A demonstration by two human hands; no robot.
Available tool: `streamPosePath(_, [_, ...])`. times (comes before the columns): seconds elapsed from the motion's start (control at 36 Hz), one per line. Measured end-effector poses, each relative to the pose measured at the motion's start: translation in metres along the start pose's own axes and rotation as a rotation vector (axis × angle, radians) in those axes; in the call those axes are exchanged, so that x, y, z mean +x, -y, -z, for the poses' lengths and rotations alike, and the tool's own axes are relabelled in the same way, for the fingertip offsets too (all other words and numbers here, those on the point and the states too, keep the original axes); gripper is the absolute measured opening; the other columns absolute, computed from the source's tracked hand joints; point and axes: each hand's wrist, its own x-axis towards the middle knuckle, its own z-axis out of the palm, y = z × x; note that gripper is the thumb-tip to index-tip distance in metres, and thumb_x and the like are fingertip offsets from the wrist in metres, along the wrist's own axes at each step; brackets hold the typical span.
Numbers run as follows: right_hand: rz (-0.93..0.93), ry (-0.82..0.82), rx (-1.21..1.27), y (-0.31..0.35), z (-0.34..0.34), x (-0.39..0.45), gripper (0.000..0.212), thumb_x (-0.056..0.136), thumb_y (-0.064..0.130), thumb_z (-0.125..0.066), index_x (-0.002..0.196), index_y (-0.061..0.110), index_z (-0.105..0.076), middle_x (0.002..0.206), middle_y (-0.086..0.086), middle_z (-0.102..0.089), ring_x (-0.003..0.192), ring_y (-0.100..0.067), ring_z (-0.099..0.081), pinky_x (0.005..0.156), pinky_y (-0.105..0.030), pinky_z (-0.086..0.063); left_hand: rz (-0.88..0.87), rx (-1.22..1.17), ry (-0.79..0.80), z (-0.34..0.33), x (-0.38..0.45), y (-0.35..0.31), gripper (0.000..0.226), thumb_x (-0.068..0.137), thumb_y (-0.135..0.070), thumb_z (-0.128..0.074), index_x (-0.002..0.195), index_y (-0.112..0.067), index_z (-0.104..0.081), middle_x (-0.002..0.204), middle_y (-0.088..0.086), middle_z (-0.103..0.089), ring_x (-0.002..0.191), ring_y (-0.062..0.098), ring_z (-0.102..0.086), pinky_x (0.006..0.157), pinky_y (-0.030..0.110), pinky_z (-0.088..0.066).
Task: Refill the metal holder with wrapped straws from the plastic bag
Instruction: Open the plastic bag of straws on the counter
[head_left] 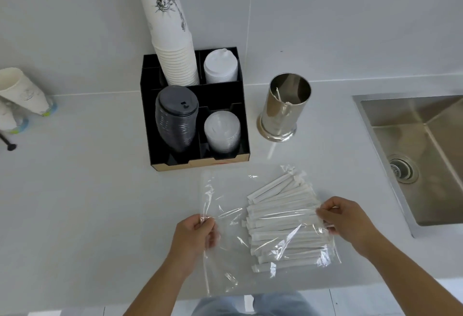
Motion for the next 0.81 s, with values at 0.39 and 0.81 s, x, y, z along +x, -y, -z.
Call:
streamPosePath(0.39, [-0.035, -0.18, -0.023, -0.03, 0.096, 0.018, 0.012, 0.08, 0.001, -0.074, 0.074, 0.001, -0.064, 0.056, -0.009, -0.062, 0.055, -0.023, -0.052, 0.057, -0.033, -0.045, -0.041, 0.335, 0.107, -0.088, -0.005, -0.01, 0.024, 0.075, -0.008, -0.07, 0.053, -0.013, -0.06, 0.057, 0.012, -0.065, 0.05, 0.02, -0.055, 0.057, 0.032, -0.049])
streamPosePath(0.81, [-0.02, -0.298, -0.362, -0.041, 0.092, 0.022, 0.028, 0.086, 0.026, -0.069, 0.112, 0.02, -0.063, 0.086, -0.001, -0.07, 0.078, -0.022, -0.063, 0.065, -0.029, -0.043, -0.243, 0.668, -0.015, -0.095, 0.001, -0.01, 0.024, 0.069, -0.017, -0.074, 0.087, -0.023, -0.059, 0.065, -0.005, -0.064, 0.063, 0.011, -0.061, 0.055, 0.023, -0.049])
